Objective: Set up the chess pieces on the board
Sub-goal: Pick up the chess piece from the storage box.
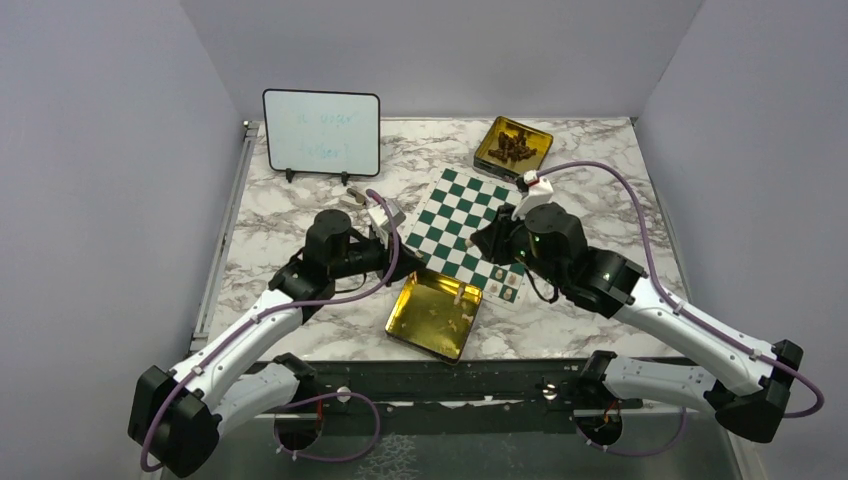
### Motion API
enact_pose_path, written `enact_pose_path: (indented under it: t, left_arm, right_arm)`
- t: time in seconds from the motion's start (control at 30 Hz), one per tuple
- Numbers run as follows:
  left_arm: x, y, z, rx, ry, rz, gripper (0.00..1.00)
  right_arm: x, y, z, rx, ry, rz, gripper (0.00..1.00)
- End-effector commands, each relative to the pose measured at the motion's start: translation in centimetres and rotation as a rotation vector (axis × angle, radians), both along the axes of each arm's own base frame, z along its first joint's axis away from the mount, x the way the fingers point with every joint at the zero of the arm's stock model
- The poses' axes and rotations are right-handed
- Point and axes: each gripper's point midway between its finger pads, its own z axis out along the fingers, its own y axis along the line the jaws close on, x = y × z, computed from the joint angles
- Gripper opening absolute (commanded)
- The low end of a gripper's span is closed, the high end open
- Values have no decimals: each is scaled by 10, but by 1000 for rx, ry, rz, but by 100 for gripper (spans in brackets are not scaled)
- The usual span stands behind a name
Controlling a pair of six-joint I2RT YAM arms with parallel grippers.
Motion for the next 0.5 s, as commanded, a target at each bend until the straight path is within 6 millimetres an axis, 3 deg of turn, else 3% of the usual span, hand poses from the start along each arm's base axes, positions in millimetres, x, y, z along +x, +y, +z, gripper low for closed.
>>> enact_pose_path:
  t: [0.0, 0.23, 0.47]
  left_arm:
    - [13, 8, 7, 49, -13, 79, 9]
    - [10, 16, 10, 39, -95, 94, 10]
    - [10, 22, 6, 66, -114, 109, 10]
  right_arm:
    - [17, -41, -32, -176, -16, -186, 4]
    - [26, -71, -77, -316, 11, -337, 5]
    - [36, -91, -134, -361, 119, -394, 5]
